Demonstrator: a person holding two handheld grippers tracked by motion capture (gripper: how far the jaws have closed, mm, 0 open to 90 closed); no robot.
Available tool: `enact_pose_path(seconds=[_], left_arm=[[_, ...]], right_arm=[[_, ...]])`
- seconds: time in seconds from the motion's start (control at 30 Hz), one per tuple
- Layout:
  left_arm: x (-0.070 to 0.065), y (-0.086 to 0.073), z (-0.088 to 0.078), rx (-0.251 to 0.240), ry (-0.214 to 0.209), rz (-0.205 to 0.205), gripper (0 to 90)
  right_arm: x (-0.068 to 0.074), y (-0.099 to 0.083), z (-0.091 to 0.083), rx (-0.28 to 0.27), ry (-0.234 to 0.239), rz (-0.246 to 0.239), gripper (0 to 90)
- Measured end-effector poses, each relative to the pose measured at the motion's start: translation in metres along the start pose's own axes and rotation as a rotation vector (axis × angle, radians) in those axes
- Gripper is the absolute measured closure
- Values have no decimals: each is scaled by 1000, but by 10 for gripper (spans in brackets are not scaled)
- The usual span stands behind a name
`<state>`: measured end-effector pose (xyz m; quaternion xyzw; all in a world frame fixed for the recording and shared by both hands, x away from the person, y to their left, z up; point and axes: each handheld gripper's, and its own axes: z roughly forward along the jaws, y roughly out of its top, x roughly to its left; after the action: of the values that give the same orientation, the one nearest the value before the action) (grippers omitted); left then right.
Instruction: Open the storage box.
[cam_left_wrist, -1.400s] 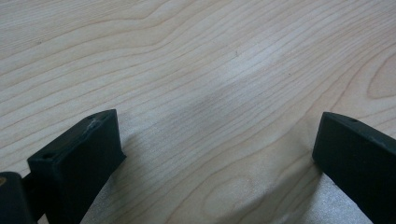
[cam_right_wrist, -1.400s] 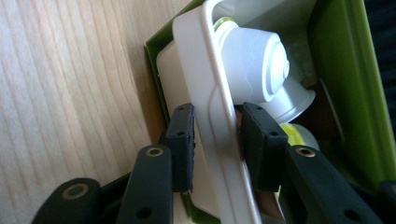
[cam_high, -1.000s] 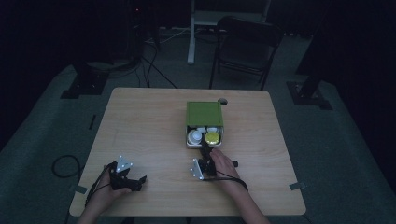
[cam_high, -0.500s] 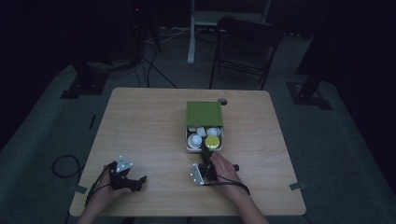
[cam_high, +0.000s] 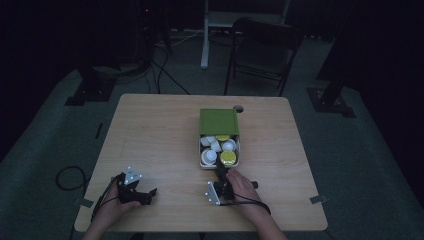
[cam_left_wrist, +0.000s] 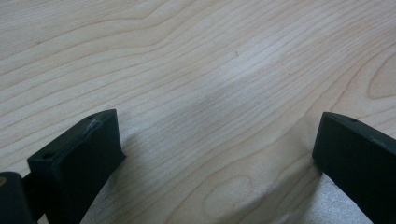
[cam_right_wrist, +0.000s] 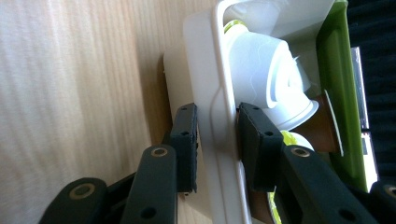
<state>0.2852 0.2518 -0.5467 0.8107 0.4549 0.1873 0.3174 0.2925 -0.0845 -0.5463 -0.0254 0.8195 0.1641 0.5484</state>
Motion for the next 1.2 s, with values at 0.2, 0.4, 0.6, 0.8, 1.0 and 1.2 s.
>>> enact_pose_path(seconds=[0.2,0.4,0.6,0.8,1.0,1.2], left_arm=[[0,0,0,-1,0,0,16],[0,0,0,0,1,1,16],[0,0,0,-1,0,-1,16],[0,0,0,-1,0,0,16],[0,0,0,-1,1,0,16],[0,0,0,-1,0,0,16]], right_arm=[[3,0,-9,-6,9,-3,688],[6,-2,-15,-5,20,-4,688],[10,-1,-23,-10,38,-12,692],[12,-1,-27,-13,44,-6,691],[13,1,-31,-18,47,-6,692],[15,2,-33,-18,47,-15,696]])
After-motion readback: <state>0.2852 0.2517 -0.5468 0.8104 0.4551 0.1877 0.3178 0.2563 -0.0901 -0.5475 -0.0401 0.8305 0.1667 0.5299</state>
